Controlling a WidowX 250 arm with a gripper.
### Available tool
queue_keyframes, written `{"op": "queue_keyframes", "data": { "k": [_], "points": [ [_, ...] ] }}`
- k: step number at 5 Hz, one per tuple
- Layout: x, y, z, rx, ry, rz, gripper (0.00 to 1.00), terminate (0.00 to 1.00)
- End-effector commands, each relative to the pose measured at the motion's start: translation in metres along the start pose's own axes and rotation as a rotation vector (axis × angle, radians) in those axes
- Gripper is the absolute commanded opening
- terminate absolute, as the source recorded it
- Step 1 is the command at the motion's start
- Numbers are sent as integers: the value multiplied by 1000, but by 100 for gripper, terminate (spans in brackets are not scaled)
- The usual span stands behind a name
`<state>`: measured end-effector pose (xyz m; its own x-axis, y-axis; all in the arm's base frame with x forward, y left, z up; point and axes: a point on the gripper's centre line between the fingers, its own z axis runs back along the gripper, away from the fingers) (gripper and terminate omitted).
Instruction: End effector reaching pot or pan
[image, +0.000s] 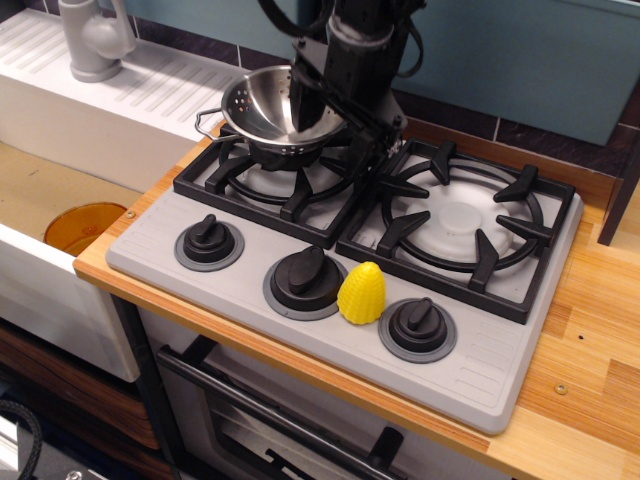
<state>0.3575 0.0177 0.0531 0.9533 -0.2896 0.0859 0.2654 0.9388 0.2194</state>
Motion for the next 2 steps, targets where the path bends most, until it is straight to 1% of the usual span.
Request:
{"op": "queue_keyframes", "data": {
  "k": [1,2],
  "points": [
    [2,1,1,-49,33,-26,100,0],
    [2,1,1,-49,33,-26,100,100]
  ]
}}
